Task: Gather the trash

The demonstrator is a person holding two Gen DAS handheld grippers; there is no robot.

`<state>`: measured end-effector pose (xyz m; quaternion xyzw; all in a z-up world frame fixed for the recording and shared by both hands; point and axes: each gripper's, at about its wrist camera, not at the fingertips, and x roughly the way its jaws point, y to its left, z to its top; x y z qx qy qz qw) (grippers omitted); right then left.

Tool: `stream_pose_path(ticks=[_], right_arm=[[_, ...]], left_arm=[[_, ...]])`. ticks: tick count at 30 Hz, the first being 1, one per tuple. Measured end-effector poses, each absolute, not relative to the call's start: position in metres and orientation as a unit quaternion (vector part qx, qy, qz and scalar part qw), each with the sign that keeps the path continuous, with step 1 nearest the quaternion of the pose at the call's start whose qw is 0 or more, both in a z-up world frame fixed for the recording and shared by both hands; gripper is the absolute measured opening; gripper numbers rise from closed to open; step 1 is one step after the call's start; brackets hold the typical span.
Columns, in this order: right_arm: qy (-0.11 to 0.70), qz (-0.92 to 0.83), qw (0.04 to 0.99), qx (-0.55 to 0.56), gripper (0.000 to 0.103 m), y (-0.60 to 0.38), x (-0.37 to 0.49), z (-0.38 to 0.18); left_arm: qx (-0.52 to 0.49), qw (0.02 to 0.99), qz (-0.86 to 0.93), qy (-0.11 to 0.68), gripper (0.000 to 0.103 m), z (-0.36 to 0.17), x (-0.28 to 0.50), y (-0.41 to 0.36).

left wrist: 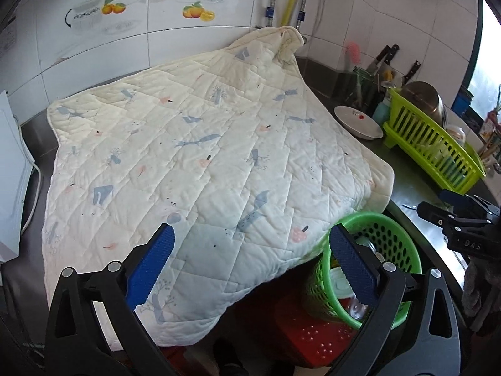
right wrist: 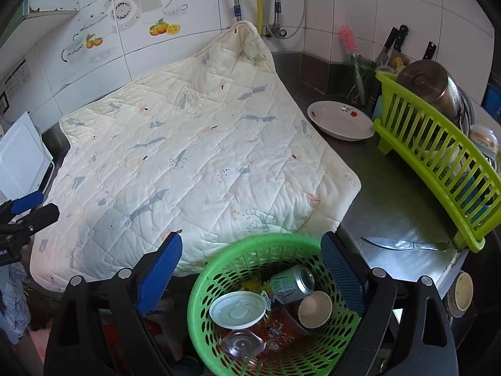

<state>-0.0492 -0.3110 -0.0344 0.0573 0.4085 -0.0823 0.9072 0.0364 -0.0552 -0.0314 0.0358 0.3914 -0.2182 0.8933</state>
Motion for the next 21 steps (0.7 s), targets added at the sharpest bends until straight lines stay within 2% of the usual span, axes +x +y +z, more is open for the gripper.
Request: stream_pose_path(ticks=[7,21], right_arm=[[0.402,-0.08,0.91,0.065,0.092,-0.3,-0.056,-0.031],[0.367,-0.071,0.926,0.054,0.092,-0.28,-0.062,-0.01]], left_arm=[[0.033,0.904,-0.188,0.382,0.098,-0.023,0.031,-0.042],[0.046,0.93,-0.139,0.337,0.098,-0.005,0.014,-0.032]])
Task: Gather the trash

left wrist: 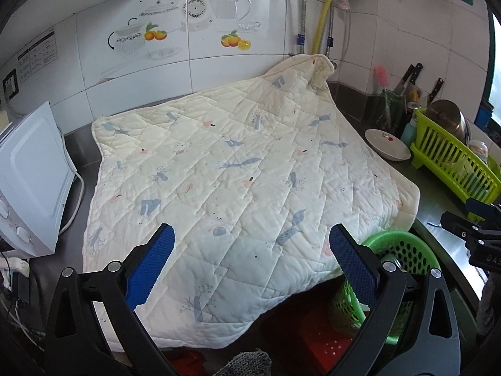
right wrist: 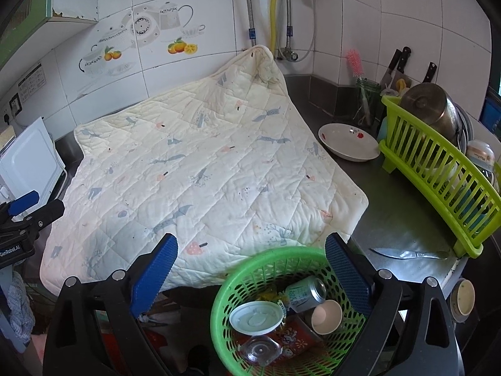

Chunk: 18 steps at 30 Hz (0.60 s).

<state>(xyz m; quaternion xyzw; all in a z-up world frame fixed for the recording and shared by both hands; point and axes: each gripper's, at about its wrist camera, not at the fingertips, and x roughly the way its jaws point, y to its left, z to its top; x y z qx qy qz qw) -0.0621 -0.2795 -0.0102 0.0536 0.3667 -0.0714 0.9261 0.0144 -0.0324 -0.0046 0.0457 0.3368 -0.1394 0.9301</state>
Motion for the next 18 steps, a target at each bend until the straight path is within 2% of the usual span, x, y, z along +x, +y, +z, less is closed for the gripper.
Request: stream_pose_path(ticks=[18], right_arm=[[0.351,-0.066,0.933,0.055,0.093,-0.2723,-0.061,-0.002]], left_arm=[[0.043,0.943,-0.109,0.311,0.098,0.0048,0.0112,-0.0277]])
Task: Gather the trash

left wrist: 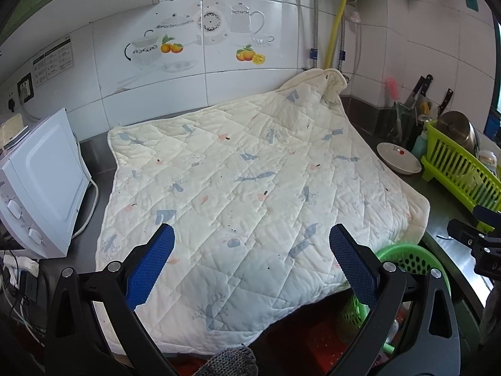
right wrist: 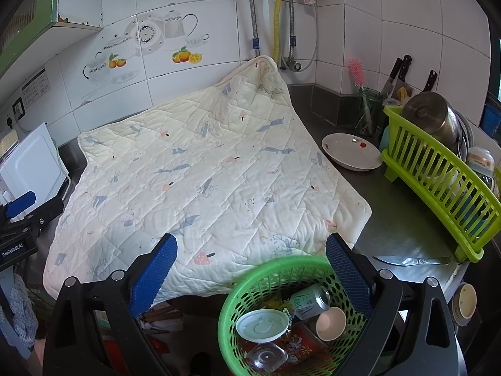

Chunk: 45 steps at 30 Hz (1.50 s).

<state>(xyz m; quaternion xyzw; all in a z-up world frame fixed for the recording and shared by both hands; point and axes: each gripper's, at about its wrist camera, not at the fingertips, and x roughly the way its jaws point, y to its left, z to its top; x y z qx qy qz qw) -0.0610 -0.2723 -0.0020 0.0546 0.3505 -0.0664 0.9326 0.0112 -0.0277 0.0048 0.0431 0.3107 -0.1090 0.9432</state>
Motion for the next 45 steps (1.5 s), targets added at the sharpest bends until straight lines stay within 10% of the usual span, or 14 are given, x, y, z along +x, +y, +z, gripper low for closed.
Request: stream_pose_path(ticks=[45], right_arm=[[0.359,-0.066,0.929,0.068,0.093,-0.28,-0.051,-0.013]], left_arm=[[0.051,0.949,-0.097,0.297,0.098,0.004,0.017,-0.04]])
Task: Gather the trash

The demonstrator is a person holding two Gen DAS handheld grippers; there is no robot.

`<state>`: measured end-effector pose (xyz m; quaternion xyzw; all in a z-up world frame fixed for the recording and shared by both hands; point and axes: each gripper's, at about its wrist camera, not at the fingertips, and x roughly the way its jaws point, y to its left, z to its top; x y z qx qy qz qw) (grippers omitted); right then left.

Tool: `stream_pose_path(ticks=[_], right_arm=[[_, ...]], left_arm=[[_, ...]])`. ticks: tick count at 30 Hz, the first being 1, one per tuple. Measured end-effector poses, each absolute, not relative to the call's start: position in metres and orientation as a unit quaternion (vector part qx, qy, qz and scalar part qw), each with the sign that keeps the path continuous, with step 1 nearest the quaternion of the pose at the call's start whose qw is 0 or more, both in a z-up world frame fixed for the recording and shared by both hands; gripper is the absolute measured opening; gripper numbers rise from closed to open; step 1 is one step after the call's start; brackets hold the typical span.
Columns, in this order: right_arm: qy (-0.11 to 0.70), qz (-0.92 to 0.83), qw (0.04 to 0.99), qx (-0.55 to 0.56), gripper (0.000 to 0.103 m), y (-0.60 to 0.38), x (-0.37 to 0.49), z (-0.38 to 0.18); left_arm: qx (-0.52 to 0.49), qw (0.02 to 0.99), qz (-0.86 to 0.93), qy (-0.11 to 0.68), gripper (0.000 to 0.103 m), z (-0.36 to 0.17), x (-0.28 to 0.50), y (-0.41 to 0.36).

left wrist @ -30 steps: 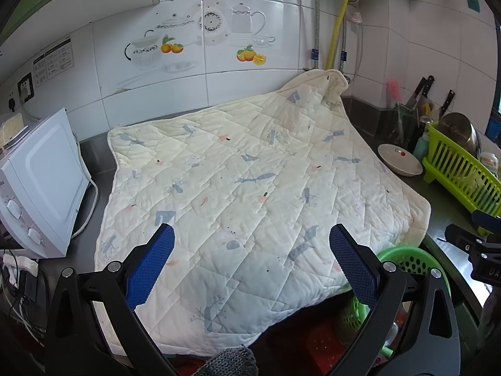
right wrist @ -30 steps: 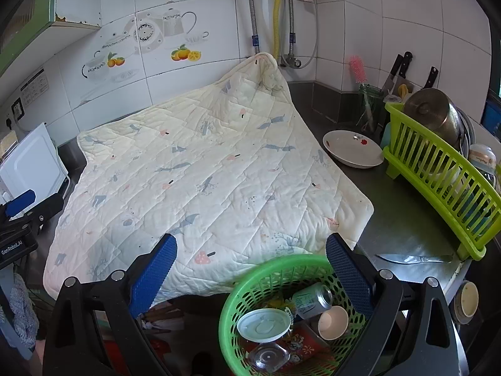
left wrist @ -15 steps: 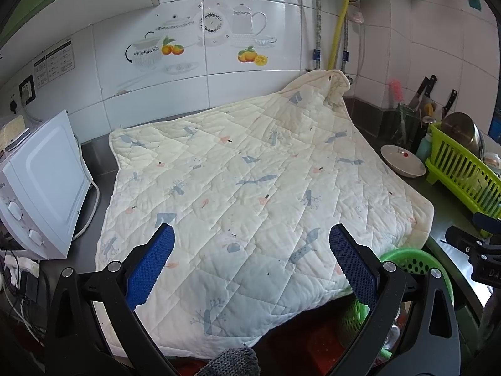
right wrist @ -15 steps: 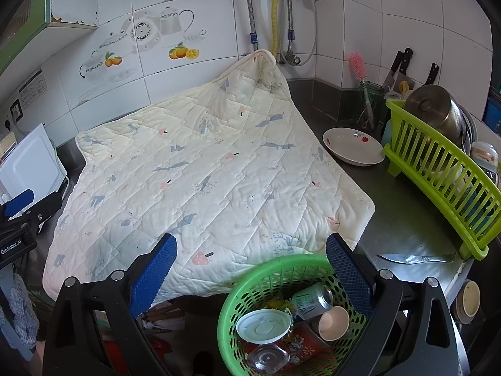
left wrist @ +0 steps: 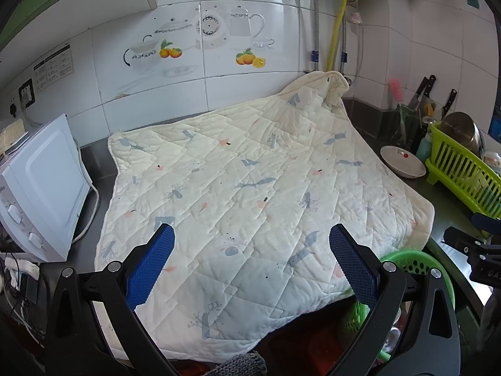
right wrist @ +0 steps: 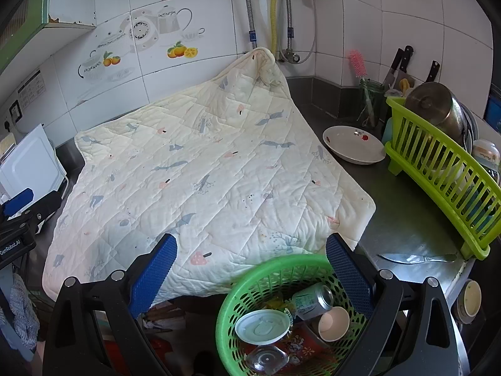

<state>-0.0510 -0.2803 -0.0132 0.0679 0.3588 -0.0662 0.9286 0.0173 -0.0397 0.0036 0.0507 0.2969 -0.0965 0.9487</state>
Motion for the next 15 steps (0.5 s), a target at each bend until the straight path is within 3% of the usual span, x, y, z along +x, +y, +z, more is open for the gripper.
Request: stream_pose_path(ticks=[15], right_arm=[[0.356,-0.067,0.929,0.07,0.093,-0.2816,-0.0493,-0.0137]], left_arm=[[0.051,0.952,-0.084,0.289,0.098,0.0054,0.0167,-0.0398]])
